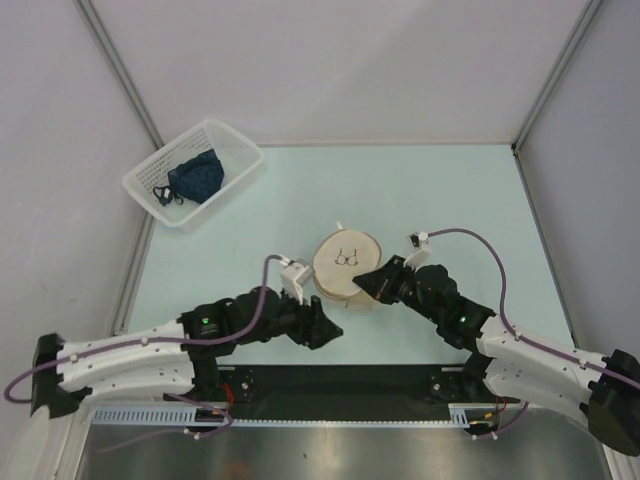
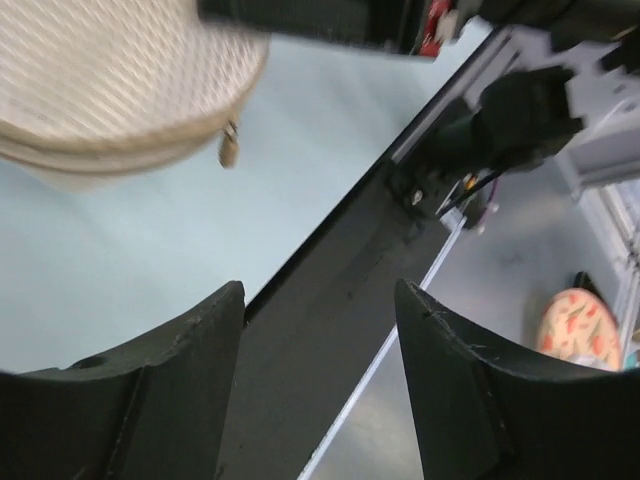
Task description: Place the bra in the laundry bag and zip it closed
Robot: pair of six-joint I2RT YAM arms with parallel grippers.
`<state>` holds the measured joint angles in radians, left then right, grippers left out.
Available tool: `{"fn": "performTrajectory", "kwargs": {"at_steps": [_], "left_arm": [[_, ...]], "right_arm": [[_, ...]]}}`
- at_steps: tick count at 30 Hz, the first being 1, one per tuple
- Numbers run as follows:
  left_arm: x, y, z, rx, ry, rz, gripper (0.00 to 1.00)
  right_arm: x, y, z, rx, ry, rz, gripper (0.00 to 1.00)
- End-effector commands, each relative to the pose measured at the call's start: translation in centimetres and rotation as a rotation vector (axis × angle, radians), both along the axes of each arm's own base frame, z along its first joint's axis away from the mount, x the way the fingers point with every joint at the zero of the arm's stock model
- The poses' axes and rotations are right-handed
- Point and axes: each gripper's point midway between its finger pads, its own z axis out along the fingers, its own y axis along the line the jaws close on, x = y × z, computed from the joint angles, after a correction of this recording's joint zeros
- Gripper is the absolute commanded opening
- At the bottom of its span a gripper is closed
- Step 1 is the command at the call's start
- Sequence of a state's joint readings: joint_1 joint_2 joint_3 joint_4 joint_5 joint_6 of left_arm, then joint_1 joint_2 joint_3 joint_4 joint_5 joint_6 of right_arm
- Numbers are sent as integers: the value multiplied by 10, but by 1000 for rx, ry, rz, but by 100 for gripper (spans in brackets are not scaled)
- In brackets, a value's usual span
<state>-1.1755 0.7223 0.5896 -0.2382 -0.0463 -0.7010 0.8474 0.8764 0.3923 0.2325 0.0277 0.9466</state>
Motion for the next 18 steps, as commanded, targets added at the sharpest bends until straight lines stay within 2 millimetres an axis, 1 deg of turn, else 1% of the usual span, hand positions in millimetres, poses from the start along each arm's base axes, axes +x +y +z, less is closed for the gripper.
{"fn": "performTrajectory", "kwargs": {"at_steps": [1,2,3,4,5,7,8,10,11,12,15,16,18], "left_arm": [[8,-24,-4,76,21,116,68],[9,-30,-2,83,25,123,68],[11,-33,-13,121,48,149,68],[14,-33,-16,139,48,168,68],[17,-36,-13,141,42,177,68],[22,-38,-19,172,30,201,68],[27,-40,-15,170,13,216,67],[33,-42,-20,200,-7,234,66],[37,-42,-16,200,-19,253,65],[40,-43,-17,213,-29,261,65],[46,-47,-24,267,-37,287,58],[46,-46,-26,285,-37,289,52],[48,-50,-28,298,-36,291,49]], "right_arm": [[16,-3,26,12,-36,-120,5],[16,-3,28,11,-36,-125,5],[16,-4,28,7,-37,-138,5],[15,-3,29,8,-36,-136,5],[14,-2,30,12,-35,-135,5],[13,-2,30,13,-30,-136,5],[12,-1,30,17,-25,-135,5],[12,0,30,22,-20,-137,5],[11,1,32,29,-21,-134,5],[11,1,31,32,-19,-137,5],[10,2,33,33,-24,-133,4],[10,3,34,34,-28,-131,4],[10,3,33,28,-28,-130,4]]}}
